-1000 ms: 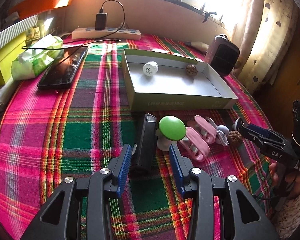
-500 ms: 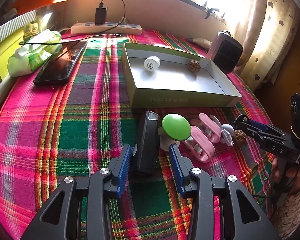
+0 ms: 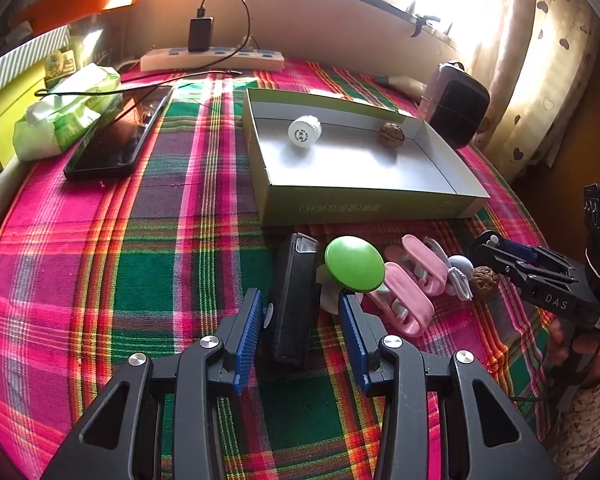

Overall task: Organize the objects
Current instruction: 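Grasp the black round disc with white dots using the right tool, then grasp the black rectangular device upright with the left tool, then carry the black device and black disc over the white box with both tools, then lower the black device into the box and open the left tool while the right holds the disc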

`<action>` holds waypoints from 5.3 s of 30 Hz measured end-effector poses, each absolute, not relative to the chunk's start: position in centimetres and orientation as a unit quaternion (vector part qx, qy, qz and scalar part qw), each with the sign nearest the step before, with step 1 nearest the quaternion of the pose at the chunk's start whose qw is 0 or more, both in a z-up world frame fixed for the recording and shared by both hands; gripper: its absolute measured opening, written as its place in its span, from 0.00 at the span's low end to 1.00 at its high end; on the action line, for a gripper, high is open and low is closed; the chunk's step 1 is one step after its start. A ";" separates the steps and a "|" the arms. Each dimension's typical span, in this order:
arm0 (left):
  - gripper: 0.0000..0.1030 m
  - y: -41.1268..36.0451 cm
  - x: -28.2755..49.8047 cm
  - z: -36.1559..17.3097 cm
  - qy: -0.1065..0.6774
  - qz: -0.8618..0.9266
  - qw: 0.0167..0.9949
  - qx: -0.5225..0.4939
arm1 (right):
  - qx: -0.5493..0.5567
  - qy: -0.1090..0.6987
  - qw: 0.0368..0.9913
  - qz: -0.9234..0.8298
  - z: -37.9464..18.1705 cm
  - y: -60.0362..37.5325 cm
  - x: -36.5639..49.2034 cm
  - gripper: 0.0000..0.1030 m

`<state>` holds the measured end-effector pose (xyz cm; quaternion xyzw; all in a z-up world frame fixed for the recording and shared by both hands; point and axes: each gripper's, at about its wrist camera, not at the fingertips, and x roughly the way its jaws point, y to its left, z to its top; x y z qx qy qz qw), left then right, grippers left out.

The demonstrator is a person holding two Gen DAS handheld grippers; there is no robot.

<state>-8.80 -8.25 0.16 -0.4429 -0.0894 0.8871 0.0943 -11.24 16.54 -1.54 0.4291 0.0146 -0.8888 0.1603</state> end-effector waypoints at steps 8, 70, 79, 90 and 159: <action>0.36 -8.3 -9.2 0.1 -0.091 0.888 0.090 -0.443 | 0.425 0.014 0.174 -0.888 -1.4 16.2 -11.1 0.35; 0.21 -8.2 -9.1 0.0 -0.045 0.899 0.023 -0.435 | 0.423 0.009 0.156 -0.893 -1.3 16.7 -10.3 0.29; 0.21 -8.2 -9.1 0.0 -0.045 0.899 0.023 -0.435 | 0.423 0.009 0.156 -0.893 -1.3 16.8 -10.3 0.29; 0.21 -8.2 -9.1 0.1 -0.045 0.899 0.023 -0.436 | 0.422 0.010 0.151 -0.894 -1.3 17.0 -10.3 0.29; 0.21 -1.2 -23.5 2.9 -0.027 0.889 0.104 -0.444 | 0.415 0.076 0.130 -0.897 1.2 12.0 -23.9 0.29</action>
